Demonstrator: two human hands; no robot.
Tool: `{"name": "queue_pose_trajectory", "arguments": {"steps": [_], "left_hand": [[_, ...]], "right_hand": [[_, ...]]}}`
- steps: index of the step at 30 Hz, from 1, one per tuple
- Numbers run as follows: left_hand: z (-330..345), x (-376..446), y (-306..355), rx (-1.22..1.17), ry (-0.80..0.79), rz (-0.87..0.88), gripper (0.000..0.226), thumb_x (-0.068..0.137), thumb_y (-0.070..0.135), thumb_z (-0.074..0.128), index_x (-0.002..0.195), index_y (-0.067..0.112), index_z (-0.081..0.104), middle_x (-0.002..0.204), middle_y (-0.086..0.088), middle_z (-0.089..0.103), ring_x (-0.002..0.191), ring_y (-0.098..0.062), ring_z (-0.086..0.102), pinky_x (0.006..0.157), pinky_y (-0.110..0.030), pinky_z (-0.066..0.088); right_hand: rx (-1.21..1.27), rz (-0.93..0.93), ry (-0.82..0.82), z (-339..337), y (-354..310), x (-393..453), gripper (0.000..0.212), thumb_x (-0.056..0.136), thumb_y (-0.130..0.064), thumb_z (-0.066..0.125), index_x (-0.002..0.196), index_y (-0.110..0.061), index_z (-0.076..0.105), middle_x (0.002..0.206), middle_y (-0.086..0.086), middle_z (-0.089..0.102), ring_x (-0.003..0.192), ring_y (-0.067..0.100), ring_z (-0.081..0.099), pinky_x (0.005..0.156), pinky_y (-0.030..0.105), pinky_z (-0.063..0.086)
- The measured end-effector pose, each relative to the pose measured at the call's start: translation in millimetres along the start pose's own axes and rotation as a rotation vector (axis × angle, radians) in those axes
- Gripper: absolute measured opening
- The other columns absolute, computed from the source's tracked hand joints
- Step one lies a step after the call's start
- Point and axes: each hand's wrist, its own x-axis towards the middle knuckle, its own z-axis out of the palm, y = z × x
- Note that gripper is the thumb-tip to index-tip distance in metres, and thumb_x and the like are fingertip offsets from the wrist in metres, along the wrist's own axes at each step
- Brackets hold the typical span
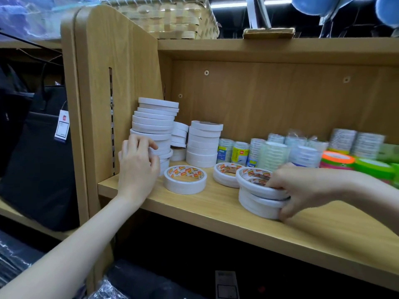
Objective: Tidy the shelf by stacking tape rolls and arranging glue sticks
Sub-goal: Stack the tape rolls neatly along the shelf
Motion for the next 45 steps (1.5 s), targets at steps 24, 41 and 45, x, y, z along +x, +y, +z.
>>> {"name": "queue_pose_trajectory", "arguments": {"steps": [24,41,45], "left_hand": [[-0.1,0.2,0.4,0.0,0.011,0.01,0.015,0.076,-0.007,0.055,0.086,0.004,0.055,0.088,-0.004,0.043,0.083,-0.016,0.036,0.068,-0.03,0.027],[-3.5,3.0,0.4,-0.085,0.105,-0.133,0.059,0.075,0.019,0.058,0.132,0.017,0.042,0.136,-0.01,0.034,0.122,-0.019,0.032,0.097,-0.028,0.02],[-1.0,3.9,-3.4,-0.058,0.017,-0.126,0.071,0.078,0.013,0.066,0.14,0.027,0.034,0.149,-0.003,0.022,0.134,-0.021,0.023,0.102,-0.034,0.018]], "right_hand": [[-0.205,-0.059,0.406,-13.0,0.5,90.9,0.077,0.075,-0.046,0.068,0.138,-0.046,0.025,0.145,-0.015,0.021,0.129,0.015,0.022,0.112,0.039,0.011],[0.025,-0.003,0.437,-81.4,-33.1,223.6,0.092,0.066,-0.051,0.076,0.139,-0.016,0.031,0.135,0.001,0.048,0.128,0.026,0.042,0.109,0.057,0.011],[-0.016,0.019,0.56,-76.0,-36.1,232.8,0.066,0.068,-0.038,0.076,0.122,-0.015,0.045,0.115,0.004,0.058,0.116,0.029,0.045,0.103,0.05,0.024]]}}
